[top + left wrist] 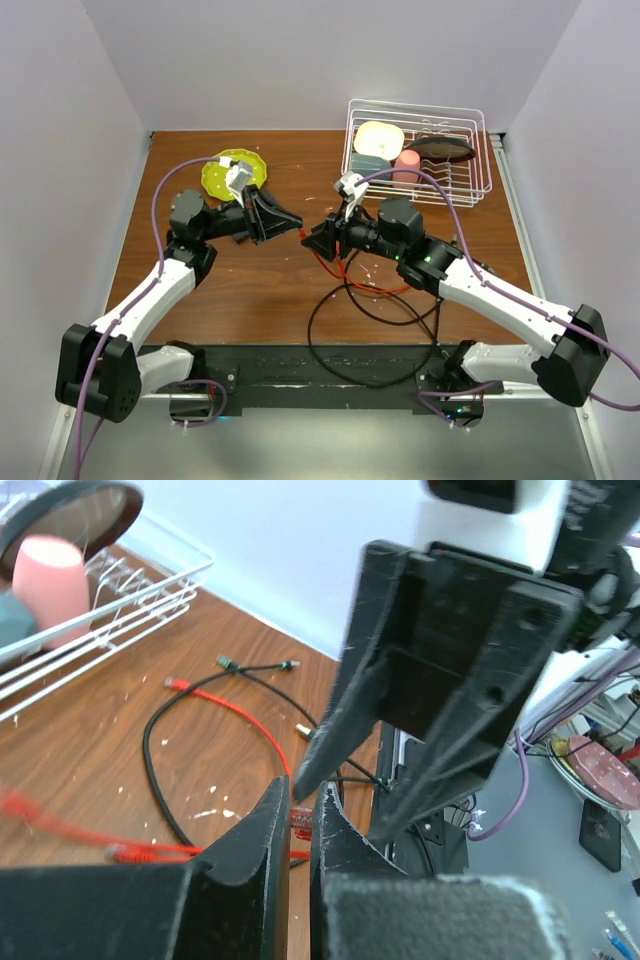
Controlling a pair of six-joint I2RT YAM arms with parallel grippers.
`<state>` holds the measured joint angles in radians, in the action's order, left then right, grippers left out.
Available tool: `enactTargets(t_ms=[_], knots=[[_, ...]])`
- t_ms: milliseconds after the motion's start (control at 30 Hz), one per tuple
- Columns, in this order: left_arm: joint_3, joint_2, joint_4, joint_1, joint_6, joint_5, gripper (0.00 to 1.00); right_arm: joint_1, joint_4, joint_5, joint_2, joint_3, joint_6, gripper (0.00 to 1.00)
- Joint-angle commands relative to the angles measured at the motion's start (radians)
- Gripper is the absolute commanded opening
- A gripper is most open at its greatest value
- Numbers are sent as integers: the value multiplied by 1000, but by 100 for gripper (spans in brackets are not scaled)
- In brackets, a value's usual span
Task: Insert the plug into the switch port
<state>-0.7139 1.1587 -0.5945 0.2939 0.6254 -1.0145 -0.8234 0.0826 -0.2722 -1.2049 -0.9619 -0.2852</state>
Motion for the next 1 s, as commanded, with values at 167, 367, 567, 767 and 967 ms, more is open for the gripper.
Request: enactTargets(t_ms=[167, 367, 567, 767, 967], knots=[[22, -39, -192, 4, 73, -45, 0, -2, 134, -53, -58, -26, -57, 24], [24, -48, -206, 4, 76, -49, 0, -2, 138, -53, -56, -31, -58, 0], [-7, -77, -115, 4, 48, 31, 82, -3, 80, 8, -19, -26, -22, 0], [-143, -108, 281, 4, -71, 287, 100, -39, -44, 189, -8, -61, 43, 0], [-274, -50, 544, 4, -76, 384, 90, -106, -105, 371, -30, -95, 67, 0]])
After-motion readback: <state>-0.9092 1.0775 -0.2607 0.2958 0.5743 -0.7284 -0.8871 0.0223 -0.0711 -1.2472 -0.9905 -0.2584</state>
